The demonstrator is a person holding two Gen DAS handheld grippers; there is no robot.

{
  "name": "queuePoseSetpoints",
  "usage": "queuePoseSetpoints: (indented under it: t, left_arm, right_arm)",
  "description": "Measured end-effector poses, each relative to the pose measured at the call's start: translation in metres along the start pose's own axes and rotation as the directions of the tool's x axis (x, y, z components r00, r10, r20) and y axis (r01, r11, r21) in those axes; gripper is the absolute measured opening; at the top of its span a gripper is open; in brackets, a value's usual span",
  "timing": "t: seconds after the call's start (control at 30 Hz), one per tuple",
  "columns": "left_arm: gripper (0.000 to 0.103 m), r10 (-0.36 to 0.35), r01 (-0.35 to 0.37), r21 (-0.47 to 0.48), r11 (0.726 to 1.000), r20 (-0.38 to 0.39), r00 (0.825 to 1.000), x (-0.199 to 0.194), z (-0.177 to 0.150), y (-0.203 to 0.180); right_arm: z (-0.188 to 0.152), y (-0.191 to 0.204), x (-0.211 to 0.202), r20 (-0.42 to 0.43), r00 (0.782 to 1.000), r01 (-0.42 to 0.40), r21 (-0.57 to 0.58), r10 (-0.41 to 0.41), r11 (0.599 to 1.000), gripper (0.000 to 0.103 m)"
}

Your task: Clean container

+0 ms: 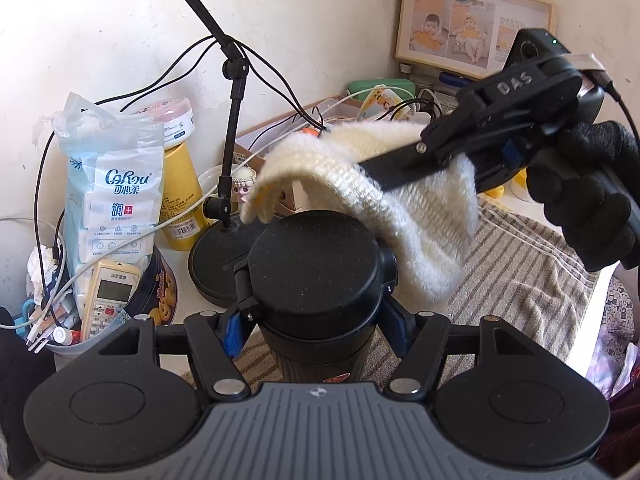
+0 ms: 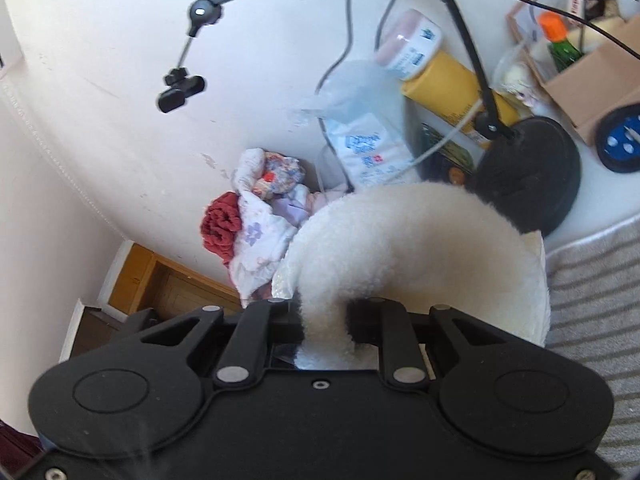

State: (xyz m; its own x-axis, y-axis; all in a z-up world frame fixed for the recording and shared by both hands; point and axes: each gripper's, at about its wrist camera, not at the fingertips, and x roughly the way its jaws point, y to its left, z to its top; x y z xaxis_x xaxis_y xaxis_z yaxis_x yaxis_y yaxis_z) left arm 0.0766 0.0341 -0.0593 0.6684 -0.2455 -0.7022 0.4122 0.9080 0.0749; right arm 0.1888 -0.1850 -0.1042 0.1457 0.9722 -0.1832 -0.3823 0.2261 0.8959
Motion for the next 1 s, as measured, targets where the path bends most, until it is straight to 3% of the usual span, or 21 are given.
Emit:
queuePoseSetpoints:
  t: [0.1,0.2,0.33,0.53,0.6,0.67,0.77,0.87,1.0]
  left_arm:
    - [0.065,0.0,0.0,-0.002,1.0,-0.002,1.0,0.001,0.001,0.0]
    - [0.065,0.003,-0.003,-0.008,1.0,-0.01,1.0,0.0,0.002,-0.001]
    - [0.066,0.027,-0.028,-0.044,0.999,-0.026,0.999,0.0,0.003,-0.001]
    - [0.08,0.033,-0.036,-0.148,0.988,-0.019,0.999,-0.006,0.01,0.0]
    - [0.08,0.033,-0.036,-0.188,0.981,-0.019,0.999,-0.012,0.014,0.002]
    - [0.08,0.053,-0.06,-0.286,0.956,-0.033,0.998,-0.012,0.016,0.007]
    - [0.08,0.089,-0.097,-0.433,0.896,-0.039,0.995,-0.012,0.017,0.012]
    - [0.08,0.134,-0.127,-0.484,0.866,-0.022,0.991,-0.01,0.014,0.009]
    - [0.076,0.084,-0.081,-0.393,0.916,-0.011,0.996,-0.008,0.014,0.011]
  right_arm:
    - [0.001,0.009,0.002,-0.015,1.0,-0.003,-0.034,0.002,0.999,0.016]
    - [0.0,0.005,0.007,-0.038,0.996,0.078,-0.057,-0.08,0.995,0.016]
    - [-0.006,-0.017,0.013,-0.053,0.991,0.124,-0.001,-0.124,0.992,0.017]
    - [-0.023,-0.044,0.02,-0.075,0.98,0.19,0.052,-0.186,0.98,0.017]
    - [-0.025,-0.048,0.018,-0.071,0.98,0.189,0.073,-0.184,0.979,0.017]
    - [-0.026,-0.049,0.017,-0.071,0.98,0.191,0.071,-0.186,0.979,0.017]
    - [-0.024,-0.046,0.016,-0.073,0.982,0.18,0.063,-0.176,0.982,0.017]
    - [-0.024,-0.043,0.016,-0.078,0.982,0.174,0.054,-0.169,0.983,0.017]
    - [-0.025,-0.039,0.015,-0.084,0.983,0.17,0.038,-0.166,0.985,0.017]
